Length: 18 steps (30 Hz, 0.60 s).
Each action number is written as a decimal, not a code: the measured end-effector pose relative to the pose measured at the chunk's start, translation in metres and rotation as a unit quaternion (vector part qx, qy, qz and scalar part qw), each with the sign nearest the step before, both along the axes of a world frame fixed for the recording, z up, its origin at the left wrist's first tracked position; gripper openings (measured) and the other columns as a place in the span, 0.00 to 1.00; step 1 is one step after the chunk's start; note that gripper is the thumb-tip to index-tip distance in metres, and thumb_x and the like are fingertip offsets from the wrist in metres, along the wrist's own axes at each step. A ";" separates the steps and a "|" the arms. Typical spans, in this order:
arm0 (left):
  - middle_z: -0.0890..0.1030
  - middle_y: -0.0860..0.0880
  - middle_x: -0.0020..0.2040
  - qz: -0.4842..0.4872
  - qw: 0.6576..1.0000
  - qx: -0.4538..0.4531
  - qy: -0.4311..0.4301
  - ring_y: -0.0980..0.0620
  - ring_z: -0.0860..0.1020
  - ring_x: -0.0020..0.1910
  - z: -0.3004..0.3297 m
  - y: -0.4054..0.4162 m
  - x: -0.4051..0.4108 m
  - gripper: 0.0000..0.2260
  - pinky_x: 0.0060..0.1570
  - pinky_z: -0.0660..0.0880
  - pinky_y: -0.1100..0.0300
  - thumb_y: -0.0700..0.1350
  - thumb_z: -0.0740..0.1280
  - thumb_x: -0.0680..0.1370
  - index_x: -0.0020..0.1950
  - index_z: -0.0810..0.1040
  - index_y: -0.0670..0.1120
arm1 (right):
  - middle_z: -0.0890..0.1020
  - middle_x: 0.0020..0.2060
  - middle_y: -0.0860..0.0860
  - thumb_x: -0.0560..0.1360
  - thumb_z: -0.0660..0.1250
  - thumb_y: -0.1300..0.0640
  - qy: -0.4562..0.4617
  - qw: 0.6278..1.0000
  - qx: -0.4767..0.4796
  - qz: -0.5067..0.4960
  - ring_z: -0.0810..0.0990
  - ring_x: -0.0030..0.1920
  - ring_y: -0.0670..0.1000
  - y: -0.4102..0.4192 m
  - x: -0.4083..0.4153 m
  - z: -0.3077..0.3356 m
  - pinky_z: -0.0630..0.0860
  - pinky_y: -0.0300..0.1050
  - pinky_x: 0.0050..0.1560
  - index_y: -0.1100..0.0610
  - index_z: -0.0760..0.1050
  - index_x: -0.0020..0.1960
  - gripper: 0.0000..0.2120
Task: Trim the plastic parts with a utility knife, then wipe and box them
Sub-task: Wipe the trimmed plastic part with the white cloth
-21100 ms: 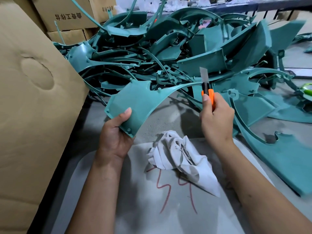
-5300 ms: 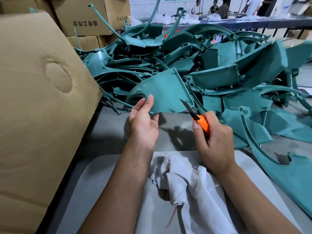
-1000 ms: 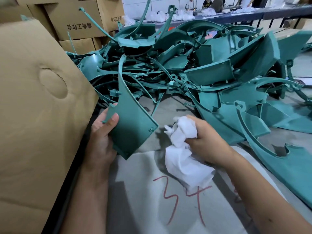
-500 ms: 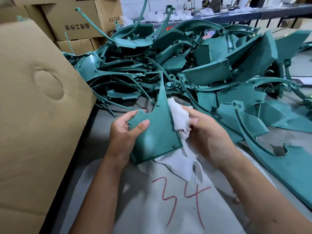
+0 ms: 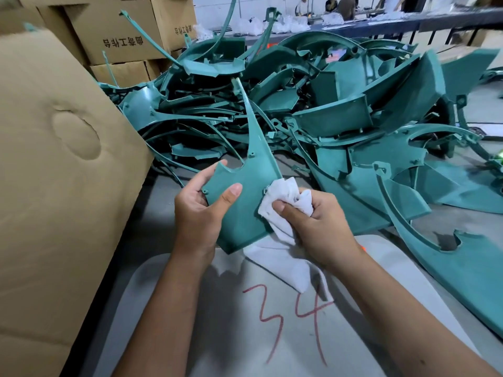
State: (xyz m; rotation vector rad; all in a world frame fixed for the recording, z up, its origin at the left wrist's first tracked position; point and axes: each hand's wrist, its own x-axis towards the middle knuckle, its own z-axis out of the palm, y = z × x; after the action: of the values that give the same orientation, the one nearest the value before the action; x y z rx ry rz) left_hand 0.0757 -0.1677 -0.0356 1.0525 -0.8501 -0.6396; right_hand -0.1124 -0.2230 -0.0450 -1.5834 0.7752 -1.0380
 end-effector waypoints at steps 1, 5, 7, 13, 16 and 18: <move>0.86 0.44 0.56 -0.028 0.999 -0.001 0.023 0.44 0.86 0.53 0.002 0.001 0.000 0.21 0.51 0.84 0.49 0.40 0.75 0.72 0.66 0.80 0.48 | 0.76 0.30 0.48 0.80 0.73 0.61 -0.029 0.999 0.006 -0.015 0.71 0.32 0.47 0.002 0.001 0.001 0.69 0.40 0.34 0.62 0.78 0.39 0.12; 0.85 0.43 0.60 -0.116 0.991 0.023 0.060 0.42 0.84 0.58 0.005 0.003 -0.006 0.22 0.53 0.83 0.52 0.42 0.72 0.74 0.68 0.76 0.44 | 0.78 0.30 0.46 0.81 0.70 0.62 -0.177 0.978 0.070 -0.087 0.74 0.31 0.44 0.005 0.008 0.007 0.72 0.37 0.34 0.59 0.79 0.38 0.13; 0.86 0.43 0.58 -0.112 0.990 0.040 0.078 0.45 0.85 0.56 0.002 0.002 -0.020 0.21 0.51 0.82 0.58 0.40 0.74 0.72 0.65 0.78 0.43 | 0.77 0.30 0.46 0.82 0.70 0.59 -0.231 0.963 0.099 -0.101 0.74 0.31 0.45 0.005 0.008 0.009 0.72 0.39 0.35 0.56 0.77 0.38 0.13; 0.81 0.44 0.67 -0.063 0.985 -0.033 0.156 0.42 0.79 0.67 -0.012 -0.011 -0.065 0.22 0.70 0.73 0.44 0.49 0.74 0.77 0.70 0.78 0.45 | 0.80 0.39 0.61 0.76 0.73 0.51 -0.254 0.955 0.134 -0.069 0.77 0.43 0.57 0.015 0.017 0.006 0.77 0.60 0.49 0.65 0.80 0.46 0.15; 0.82 0.49 0.66 -0.031 0.993 -0.001 0.110 0.46 0.80 0.66 -0.016 -0.011 -0.056 0.19 0.71 0.71 0.45 0.53 0.75 0.76 0.67 0.81 0.52 | 0.79 0.38 0.59 0.80 0.72 0.56 -0.227 0.963 0.123 -0.080 0.76 0.41 0.56 0.012 0.018 0.005 0.74 0.55 0.46 0.71 0.77 0.48 0.16; 0.82 0.49 0.66 -0.053 0.995 0.000 0.084 0.46 0.80 0.66 -0.013 -0.010 -0.048 0.18 0.71 0.70 0.45 0.52 0.74 0.76 0.66 0.82 0.53 | 0.77 0.35 0.56 0.80 0.72 0.57 -0.219 0.963 0.127 -0.092 0.74 0.38 0.53 0.011 0.014 0.005 0.73 0.48 0.42 0.71 0.75 0.46 0.16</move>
State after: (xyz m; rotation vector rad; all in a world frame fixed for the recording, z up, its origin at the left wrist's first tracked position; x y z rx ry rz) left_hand 0.0277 -0.1777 -0.0482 0.9437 -0.7613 -0.8058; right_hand -0.0982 -0.2125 -0.0395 -1.0241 0.7215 -1.3100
